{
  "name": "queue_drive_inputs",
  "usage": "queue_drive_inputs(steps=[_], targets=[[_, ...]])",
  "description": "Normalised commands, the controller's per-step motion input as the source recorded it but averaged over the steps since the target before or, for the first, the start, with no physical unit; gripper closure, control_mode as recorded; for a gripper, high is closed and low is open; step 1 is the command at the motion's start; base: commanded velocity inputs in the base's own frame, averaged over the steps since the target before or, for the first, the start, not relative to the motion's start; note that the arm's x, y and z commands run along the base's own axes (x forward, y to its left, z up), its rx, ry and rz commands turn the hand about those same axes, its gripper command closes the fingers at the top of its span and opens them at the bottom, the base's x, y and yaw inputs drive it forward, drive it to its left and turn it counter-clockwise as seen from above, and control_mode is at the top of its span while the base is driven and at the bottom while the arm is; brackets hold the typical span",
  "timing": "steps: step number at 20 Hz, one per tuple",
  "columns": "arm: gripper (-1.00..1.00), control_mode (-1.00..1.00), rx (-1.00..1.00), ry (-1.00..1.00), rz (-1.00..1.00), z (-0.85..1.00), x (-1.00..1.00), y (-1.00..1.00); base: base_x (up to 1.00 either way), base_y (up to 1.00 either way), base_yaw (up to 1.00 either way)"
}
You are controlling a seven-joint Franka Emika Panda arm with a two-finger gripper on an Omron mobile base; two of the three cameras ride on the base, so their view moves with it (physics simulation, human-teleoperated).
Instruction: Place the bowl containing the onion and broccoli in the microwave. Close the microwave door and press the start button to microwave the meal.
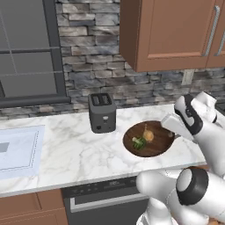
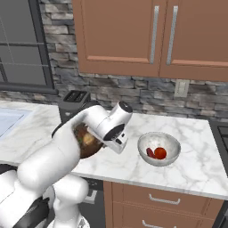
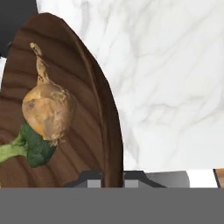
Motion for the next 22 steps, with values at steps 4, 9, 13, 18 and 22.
queue_drive_inputs(steps=[4,9,13,18,22], targets=[[1.00,-1.00,0.02,-0.08,0.00,0.99,-0.75,0.00,0.00,0.00,0.00],[1.00,-1.00,0.07,-0.01,0.00,1.00,-0.63,0.00,0.00,0.00,0.00],[1.00,-1.00,0.15,-0.01,0.00,1.00,-0.53,-0.01,0.00,0.00,0.00],[1.00,-1.00,0.20,-0.04,0.00,0.90,-0.59,-0.12,0.00,0.00,0.00],[1.00,-1.00,0.02,-0.01,0.00,0.33,-0.48,-0.03,0.00,0.00,0.00]])
